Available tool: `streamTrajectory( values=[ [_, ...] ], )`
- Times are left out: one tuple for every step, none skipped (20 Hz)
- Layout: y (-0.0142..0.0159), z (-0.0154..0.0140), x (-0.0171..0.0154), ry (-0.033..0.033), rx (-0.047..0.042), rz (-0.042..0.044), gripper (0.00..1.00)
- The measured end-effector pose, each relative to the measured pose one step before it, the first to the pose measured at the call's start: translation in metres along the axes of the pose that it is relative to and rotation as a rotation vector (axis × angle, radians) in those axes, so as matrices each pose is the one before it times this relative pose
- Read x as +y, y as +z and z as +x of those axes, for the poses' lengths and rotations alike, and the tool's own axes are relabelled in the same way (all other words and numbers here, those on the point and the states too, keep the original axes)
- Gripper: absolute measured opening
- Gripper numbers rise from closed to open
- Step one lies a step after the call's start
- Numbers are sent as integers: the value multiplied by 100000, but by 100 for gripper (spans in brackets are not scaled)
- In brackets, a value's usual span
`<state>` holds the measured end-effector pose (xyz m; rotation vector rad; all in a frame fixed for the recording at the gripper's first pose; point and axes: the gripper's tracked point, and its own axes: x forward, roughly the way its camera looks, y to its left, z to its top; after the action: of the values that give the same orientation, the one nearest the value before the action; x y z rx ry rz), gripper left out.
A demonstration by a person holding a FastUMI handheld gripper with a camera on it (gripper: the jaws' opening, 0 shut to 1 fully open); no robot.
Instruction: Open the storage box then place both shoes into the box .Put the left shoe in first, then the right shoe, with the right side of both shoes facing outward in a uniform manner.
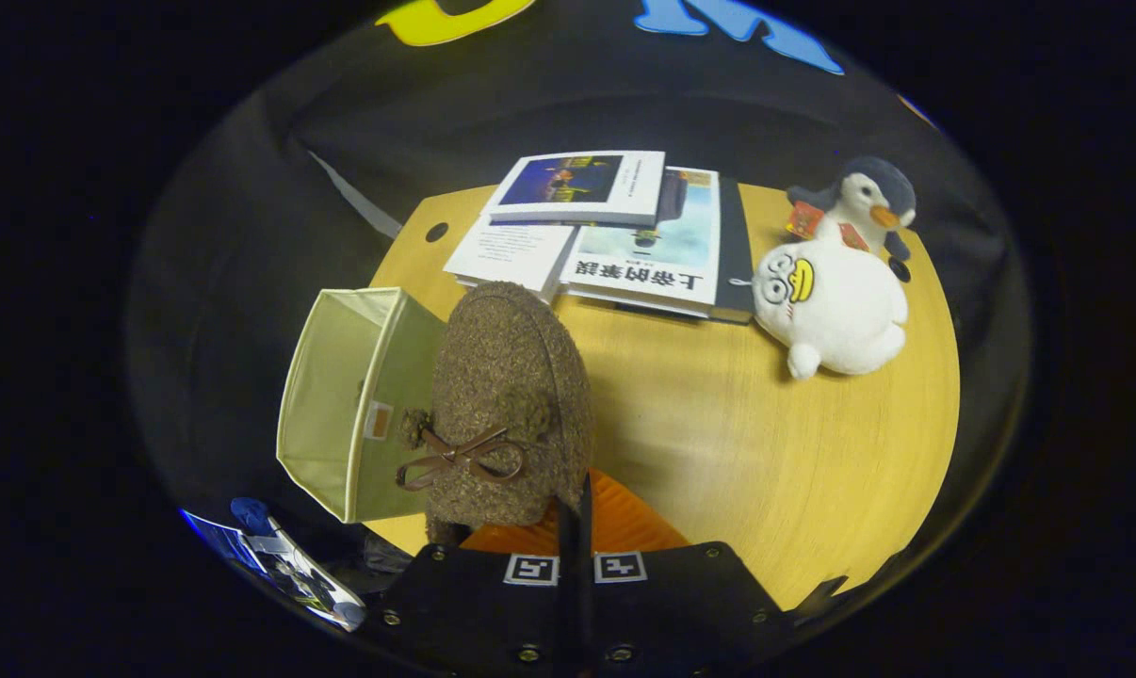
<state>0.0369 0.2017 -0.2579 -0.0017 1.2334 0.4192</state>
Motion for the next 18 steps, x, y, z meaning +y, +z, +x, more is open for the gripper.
streamTrajectory(
  values=[
    [519, -144, 1516, 1246, -198, -1872, 0],
    [424, 87, 1305, 1023, -153, -1954, 0],
    [281, 166, 1185, 717, 374, -1725, 0],
    [131, 198, 1031, 917, 507, -1267, 0],
    [42, 198, 984, 912, 958, -456, 0],
    [-162, 572, 1354, 1163, 672, -249, 0],
    [57, 86, 895, 951, 623, -614, 0],
    [58, 233, 656, 308, 455, -739, 0],
    [142, 175, 677, -60, 524, -841, 0],
    [155, 92, 782, 341, 51, -299, 0],
    [242, 155, 722, 511, 181, 362, 0],
    [250, 173, 945, 870, -296, 306, 0],
    [355, 289, 841, 591, -145, -134, 0],
    [363, 25, 679, 761, -130, -444, 0],
    [198, 301, 998, 805, 93, -39, 0],
    [141, 394, 854, 699, 544, -249, 0],
    [218, 315, 900, 857, 184, -158, 0],
    [256, 331, 805, 556, 155, 49, 0]
  ],
)
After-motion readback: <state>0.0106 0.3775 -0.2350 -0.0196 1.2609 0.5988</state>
